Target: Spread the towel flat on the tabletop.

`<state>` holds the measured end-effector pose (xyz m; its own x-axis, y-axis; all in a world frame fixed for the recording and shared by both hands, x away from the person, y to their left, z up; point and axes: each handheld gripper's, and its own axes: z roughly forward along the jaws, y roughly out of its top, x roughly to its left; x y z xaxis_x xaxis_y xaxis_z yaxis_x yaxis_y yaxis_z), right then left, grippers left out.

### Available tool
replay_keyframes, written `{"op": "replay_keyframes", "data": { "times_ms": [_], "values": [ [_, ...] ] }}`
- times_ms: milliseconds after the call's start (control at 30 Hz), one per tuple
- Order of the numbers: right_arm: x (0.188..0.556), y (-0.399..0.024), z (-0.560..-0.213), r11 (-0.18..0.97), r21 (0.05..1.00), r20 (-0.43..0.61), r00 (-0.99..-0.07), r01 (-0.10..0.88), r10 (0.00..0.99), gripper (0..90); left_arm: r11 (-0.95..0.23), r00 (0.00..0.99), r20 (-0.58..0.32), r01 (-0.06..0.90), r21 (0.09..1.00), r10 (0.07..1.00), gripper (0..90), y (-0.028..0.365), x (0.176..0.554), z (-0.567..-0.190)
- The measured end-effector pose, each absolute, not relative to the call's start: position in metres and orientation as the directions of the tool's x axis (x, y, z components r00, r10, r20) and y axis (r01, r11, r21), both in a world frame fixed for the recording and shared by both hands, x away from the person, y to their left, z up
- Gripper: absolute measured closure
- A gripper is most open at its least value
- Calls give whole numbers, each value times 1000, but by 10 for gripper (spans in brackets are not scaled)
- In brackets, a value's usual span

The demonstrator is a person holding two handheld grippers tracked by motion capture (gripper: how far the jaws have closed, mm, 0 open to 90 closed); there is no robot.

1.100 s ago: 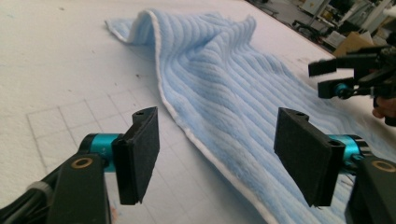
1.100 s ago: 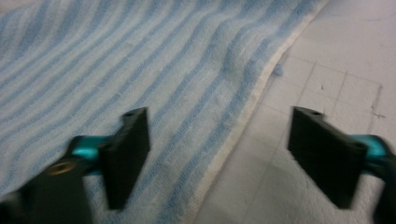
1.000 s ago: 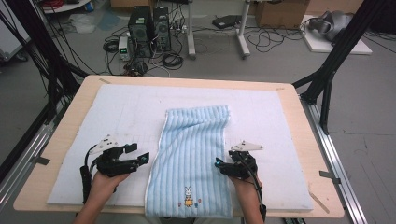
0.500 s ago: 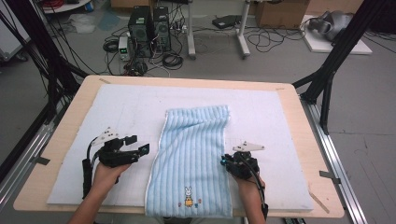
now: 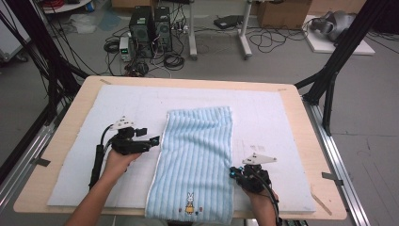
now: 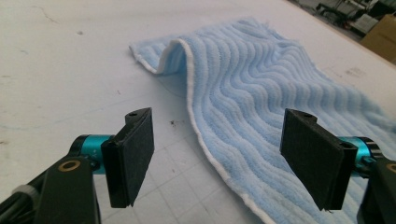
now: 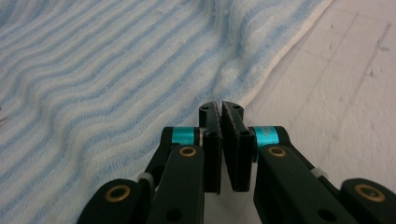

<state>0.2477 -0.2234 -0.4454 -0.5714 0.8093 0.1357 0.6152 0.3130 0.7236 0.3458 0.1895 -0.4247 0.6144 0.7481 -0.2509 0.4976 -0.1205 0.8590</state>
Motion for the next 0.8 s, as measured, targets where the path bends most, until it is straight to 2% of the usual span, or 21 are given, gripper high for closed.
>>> {"op": "replay_keyframes", "data": {
  "times_ms": [133,167,233,267,400,467,500,567,633,733,800],
  "values": [
    [237,-231,-445,321,719,140,-581,616,802,850,-132,610,-247,508,851,753,274,178,354,-428],
    [236,-233,-445,316,717,147,-577,622,803,814,-137,609,-251,518,844,752,279,174,356,-429],
    [237,-237,-445,288,735,153,-564,613,811,657,-165,608,-251,544,822,753,290,166,361,-434],
    [238,-238,-444,260,749,168,-554,610,815,610,-180,610,-251,556,812,752,302,161,362,-436],
    [244,-237,-439,213,781,172,-530,587,831,517,-235,606,-224,584,777,763,383,149,364,-445],
    [250,-233,-437,210,785,163,-521,583,838,498,-274,609,-176,572,773,773,427,145,362,-449],
    [253,-231,-437,204,787,162,-514,582,842,492,-315,621,-123,547,776,774,480,144,359,-449],
    [261,-228,-437,190,787,168,-501,586,849,491,-382,647,-42,499,778,761,684,142,353,-448],
    [268,-222,-439,193,787,159,-495,586,854,474,-404,671,-39,490,772,740,846,142,349,-447],
    [274,-211,-440,189,793,156,-492,580,857,483,-404,676,-71,518,754,734,859,145,346,-445],
    [277,-201,-439,229,794,119,-512,563,851,504,-395,676,-99,536,746,731,859,147,343,-444]
  ]
}}
